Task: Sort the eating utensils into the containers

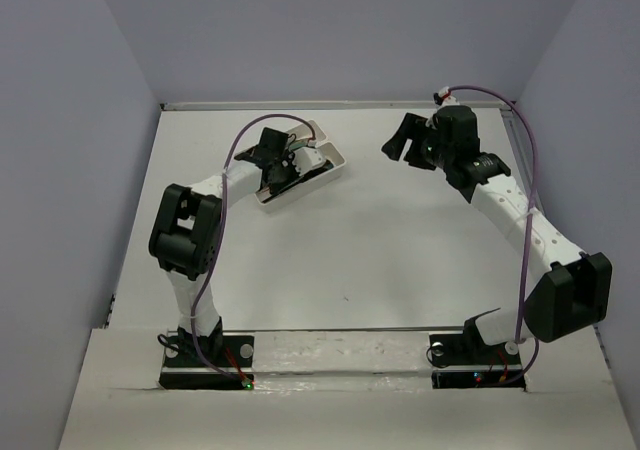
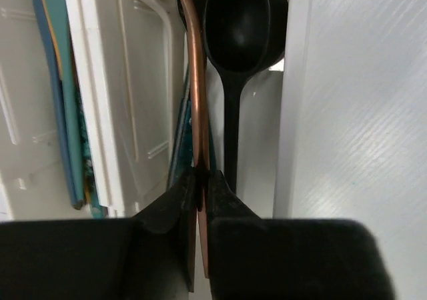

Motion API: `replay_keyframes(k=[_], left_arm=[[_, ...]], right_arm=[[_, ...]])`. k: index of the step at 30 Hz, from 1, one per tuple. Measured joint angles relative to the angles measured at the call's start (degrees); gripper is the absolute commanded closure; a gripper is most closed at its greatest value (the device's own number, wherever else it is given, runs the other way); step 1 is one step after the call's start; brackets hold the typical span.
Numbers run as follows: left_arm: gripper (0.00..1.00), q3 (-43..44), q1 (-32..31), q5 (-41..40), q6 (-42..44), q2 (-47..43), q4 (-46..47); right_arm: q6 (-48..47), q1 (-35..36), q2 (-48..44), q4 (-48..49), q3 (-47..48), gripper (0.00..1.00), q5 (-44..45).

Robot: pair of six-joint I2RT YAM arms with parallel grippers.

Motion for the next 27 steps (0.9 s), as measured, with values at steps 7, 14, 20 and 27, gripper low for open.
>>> replay_keyframes(k=[7, 14, 20, 27], left_arm=[[0.22, 0.42, 0.07, -1.27, -1.33, -0.02, 2.14], [0.19, 8.37, 0.15, -4.92, -5.79, -0.04, -0.76], [0.16, 24.59, 4.79, -7.32, -15.34, -0.39, -4.20], [0.16, 24.59, 21.11, -11.08, -25.97, -6.14, -5.66]], right_arm=[[-0.85, -0.22, 0.00, -1.73, 0.00, 0.20, 0.81], [-2.62, -6.36, 0.00, -4.33, -0.09, 0.15, 0.46], [-5.07, -20.17, 3.72, -5.62, -0.44, 0.15, -3.21], [-5.42, -31.32, 12.07, -8.44, -0.72, 0.21, -4.66]])
